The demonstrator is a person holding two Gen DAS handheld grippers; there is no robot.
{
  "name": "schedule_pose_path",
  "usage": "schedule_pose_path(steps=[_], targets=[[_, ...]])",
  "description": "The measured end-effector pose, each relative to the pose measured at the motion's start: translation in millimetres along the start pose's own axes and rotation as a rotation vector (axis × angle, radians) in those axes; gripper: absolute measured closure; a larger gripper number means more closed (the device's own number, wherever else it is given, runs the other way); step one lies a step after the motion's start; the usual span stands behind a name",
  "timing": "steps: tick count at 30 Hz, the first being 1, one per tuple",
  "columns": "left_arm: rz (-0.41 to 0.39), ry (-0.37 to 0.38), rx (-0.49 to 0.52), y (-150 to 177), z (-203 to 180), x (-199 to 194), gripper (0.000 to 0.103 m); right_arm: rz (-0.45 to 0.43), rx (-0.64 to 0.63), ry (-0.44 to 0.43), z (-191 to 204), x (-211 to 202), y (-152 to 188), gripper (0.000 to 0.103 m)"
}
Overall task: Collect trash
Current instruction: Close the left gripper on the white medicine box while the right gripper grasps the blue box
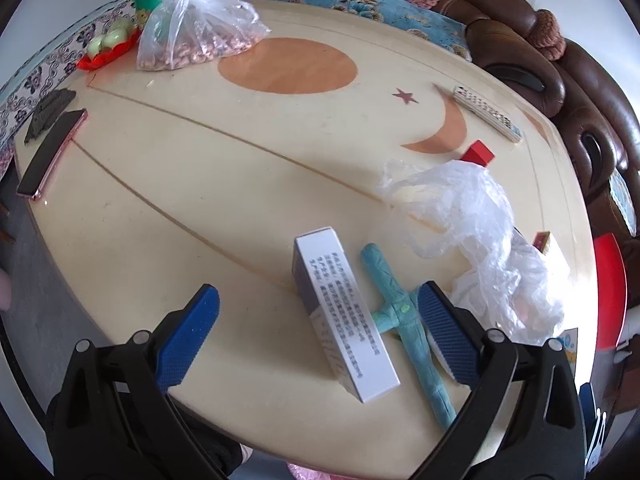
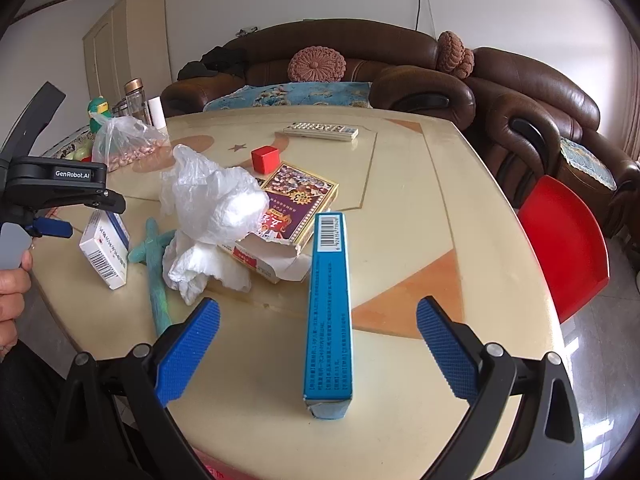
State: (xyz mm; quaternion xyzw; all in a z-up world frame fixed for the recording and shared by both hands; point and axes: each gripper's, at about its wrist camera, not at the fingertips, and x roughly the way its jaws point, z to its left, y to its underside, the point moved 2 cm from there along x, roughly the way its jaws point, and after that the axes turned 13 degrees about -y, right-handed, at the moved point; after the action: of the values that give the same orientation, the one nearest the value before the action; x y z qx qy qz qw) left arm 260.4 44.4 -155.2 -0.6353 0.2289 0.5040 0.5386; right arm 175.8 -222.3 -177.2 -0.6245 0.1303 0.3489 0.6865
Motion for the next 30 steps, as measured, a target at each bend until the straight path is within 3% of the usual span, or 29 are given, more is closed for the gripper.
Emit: schedule_pose_path(steps=[8,13,15,21,28,30], targets=[[0.051,-0.007,-0.023,-2.0,1.2,14.0,0.007,0.004,0.030,-0.016,-6.8,7.6,1.3,0.007],[0.062,-0.003,-0.031,-4.0,-0.1,16.9,0.008,0.022,0.077,-0.040,-14.5,12.6,4.7,0.014],[0.068,-0.004,-0.035,-4.6,-0.4,19.4,0.016,0.024,0.092,-0.045,-17.0,13.5,4.8,0.016],[0.123,0.019,-0.056,-4.1,2.3,32.0,0.025,0.039,0.082,-0.062,-14.5,20.3,6.2,0.039],[0.133,0.017,-0.058,-5.5,5.3,37.7,0.029,0.043,0.078,-0.054,-13.1,23.9,6.3,0.048],[0.144,0.019,-0.067,-5.2,6.9,40.2,0.037,0.048,0.076,-0.049,-12.3,25.5,6.2,0.049]])
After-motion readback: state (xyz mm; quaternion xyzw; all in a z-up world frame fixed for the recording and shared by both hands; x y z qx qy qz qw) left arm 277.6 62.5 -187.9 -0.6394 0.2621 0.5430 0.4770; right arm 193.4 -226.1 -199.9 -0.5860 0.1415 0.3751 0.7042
